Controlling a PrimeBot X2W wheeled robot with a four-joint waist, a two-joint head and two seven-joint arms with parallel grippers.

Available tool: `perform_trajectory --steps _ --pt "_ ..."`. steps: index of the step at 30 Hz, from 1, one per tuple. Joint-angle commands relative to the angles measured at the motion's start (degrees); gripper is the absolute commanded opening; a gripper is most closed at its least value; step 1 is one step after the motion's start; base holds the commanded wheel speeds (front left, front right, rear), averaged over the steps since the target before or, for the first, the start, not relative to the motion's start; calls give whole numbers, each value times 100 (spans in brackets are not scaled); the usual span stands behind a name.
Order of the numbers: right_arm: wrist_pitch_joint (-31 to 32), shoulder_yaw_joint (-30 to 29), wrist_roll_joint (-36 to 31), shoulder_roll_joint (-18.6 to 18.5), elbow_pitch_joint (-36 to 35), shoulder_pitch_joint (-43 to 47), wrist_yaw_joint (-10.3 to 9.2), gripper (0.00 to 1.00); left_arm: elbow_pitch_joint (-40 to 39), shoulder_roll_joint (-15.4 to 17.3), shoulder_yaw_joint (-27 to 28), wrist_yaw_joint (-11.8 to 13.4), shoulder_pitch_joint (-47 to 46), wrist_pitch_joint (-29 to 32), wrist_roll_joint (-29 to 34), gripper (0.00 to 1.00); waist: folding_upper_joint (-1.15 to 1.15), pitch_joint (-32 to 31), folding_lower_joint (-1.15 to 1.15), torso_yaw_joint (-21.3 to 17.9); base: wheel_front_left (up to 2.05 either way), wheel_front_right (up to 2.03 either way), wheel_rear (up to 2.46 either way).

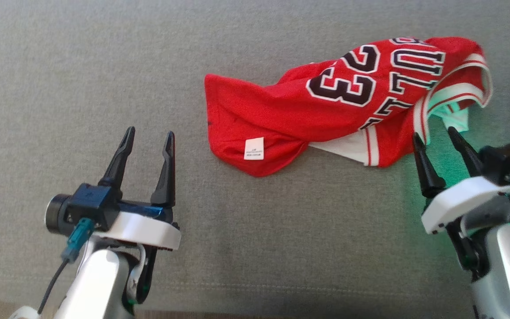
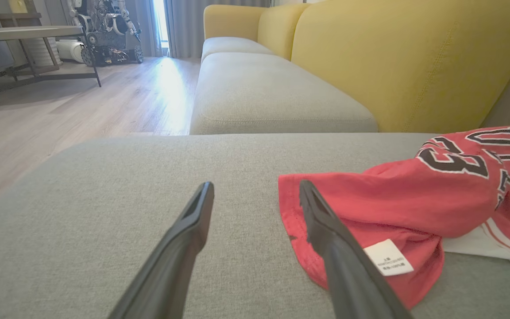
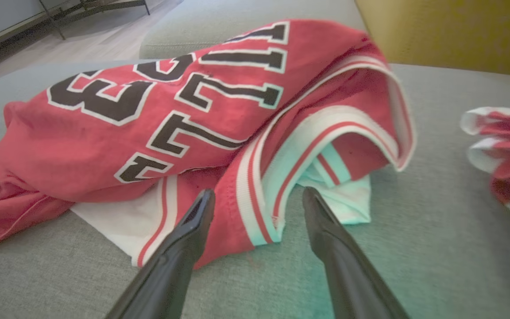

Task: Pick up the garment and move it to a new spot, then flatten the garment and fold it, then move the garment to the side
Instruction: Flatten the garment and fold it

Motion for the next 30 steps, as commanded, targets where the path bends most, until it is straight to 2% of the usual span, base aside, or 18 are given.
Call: perform_trajectory --steps 1,6,7,8,13,18,26,30 --pt "2 196 46 -113 -109 -199 22 100 -130 24 207 -34 -227 -50 22 100 0 129 0 108 0 0 0" --pt "92 416 153 -235 239 -416 22 100 -26 -49 210 -63 -313 -69 43 100 0 174 0 156 0 0 0" --pt "92 442 198 -245 288 -437 22 47 -7 -58 213 -68 -321 -71 47 100 0 167 0 161 0 0 0" --pt "78 459 235 -253 318 -453 22 0 9 -61 224 -75 -323 -72 47 100 0 158 0 160 0 0 0" --pt "-78 497 580 -171 2 -390 22 0 4 -70 308 -84 -279 -76 75 100 0 67 0 106 0 0 0" --pt "-91 438 859 -89 -883 -214 22 0 -36 -57 397 -75 -175 -76 111 100 0 -54 0 -39 0 0 0" --pt "510 162 1355 -52 -2361 -1 22 0 -64 -41 445 -87 -69 -77 159 100 0 -263 0 -225 0 0 0" --pt "746 -5 1512 -35 -2860 33 22 0 -80 -43 452 -90 -42 -77 169 100 0 -306 0 -248 0 0 0"
